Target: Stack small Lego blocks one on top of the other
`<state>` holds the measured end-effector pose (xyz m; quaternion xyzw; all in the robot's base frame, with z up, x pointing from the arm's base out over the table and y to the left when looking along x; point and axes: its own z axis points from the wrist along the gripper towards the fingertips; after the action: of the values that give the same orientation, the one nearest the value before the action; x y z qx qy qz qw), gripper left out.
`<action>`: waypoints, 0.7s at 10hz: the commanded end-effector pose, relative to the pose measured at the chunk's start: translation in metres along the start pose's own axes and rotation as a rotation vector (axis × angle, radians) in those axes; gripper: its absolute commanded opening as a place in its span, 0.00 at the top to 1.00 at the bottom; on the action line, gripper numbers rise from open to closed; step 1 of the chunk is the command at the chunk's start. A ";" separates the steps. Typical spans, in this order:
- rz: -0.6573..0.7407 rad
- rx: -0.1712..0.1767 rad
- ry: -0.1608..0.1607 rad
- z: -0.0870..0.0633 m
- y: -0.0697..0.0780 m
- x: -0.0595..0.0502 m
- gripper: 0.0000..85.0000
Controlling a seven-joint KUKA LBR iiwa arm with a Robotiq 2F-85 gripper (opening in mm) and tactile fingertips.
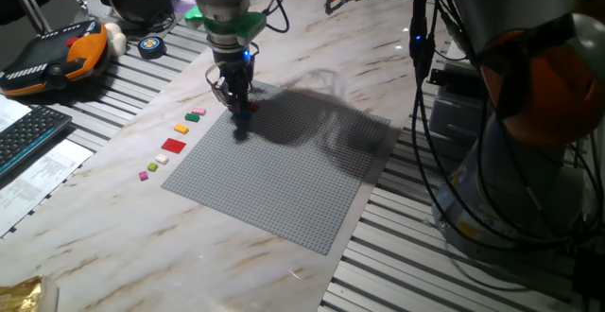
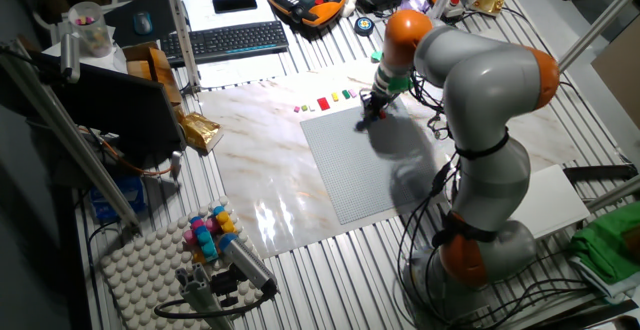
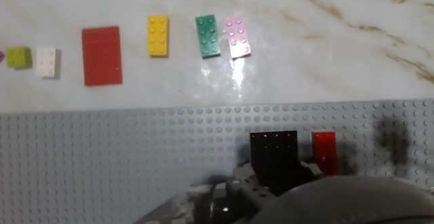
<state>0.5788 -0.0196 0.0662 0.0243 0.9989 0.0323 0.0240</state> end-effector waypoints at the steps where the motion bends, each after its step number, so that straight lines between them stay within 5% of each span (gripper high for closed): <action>1: 1.235 0.060 -0.091 -0.001 0.000 0.000 0.99; 2: 1.298 0.086 -0.116 -0.005 -0.002 0.000 0.99; 4: 1.460 0.118 -0.110 -0.015 -0.004 -0.001 0.99; 7: 1.614 0.138 -0.167 -0.014 -0.003 -0.001 0.99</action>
<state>0.5790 -0.0234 0.0801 0.1420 0.9875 0.0228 0.0648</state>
